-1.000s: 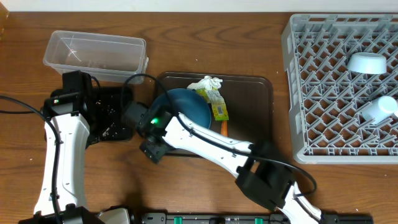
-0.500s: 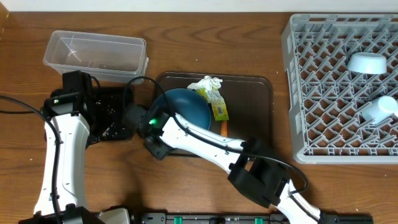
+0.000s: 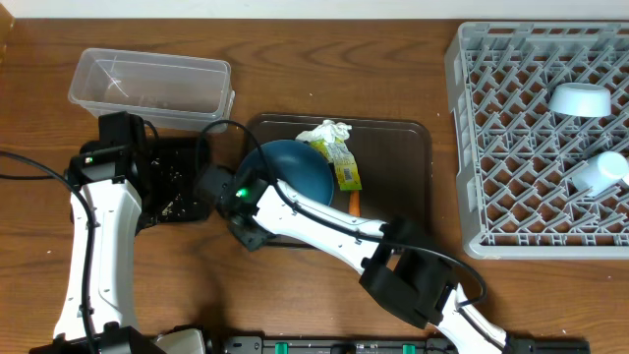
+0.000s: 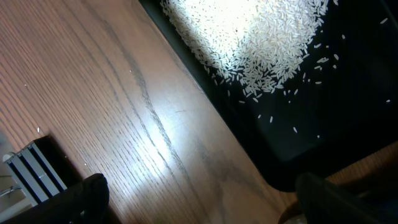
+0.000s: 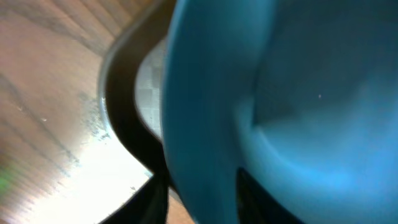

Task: Sort waste into correct bins and load items into the dishwasher rack
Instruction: 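Lift the blue bowl and carry it to the dish rack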

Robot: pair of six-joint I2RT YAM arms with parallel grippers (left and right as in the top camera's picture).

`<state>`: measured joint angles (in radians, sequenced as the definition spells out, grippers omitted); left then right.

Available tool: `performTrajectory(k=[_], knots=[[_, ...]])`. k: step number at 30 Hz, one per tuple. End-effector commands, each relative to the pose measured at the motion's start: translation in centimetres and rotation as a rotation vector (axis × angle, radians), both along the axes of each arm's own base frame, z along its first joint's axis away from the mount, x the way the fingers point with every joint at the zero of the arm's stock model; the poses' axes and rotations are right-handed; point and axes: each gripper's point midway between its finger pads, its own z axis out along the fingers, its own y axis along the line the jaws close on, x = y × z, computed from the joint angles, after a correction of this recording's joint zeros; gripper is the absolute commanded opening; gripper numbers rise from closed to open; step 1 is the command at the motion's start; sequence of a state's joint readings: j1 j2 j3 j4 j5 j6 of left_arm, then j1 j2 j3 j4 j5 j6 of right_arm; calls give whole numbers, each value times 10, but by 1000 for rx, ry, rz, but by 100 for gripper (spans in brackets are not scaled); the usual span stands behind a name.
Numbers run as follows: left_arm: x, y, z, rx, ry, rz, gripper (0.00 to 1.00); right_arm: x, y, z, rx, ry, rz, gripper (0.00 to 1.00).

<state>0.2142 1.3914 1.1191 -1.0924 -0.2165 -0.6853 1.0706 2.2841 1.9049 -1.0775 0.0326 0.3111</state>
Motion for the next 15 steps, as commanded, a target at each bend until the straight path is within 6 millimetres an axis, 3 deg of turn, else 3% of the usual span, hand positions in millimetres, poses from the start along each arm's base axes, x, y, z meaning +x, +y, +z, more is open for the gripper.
performTrajectory(k=[1, 7, 11, 15], knots=[[2, 4, 5, 14, -13, 21, 99, -1, -7, -11, -32, -1, -34, 24], [2, 4, 5, 14, -13, 21, 99, 0, -6, -13, -26, -4, -34, 15], [2, 4, 5, 14, -14, 21, 99, 0, -6, -13, -23, -4, -43, 2], [2, 4, 5, 14, -13, 21, 99, 0, -5, -13, -21, -4, -51, 1]])
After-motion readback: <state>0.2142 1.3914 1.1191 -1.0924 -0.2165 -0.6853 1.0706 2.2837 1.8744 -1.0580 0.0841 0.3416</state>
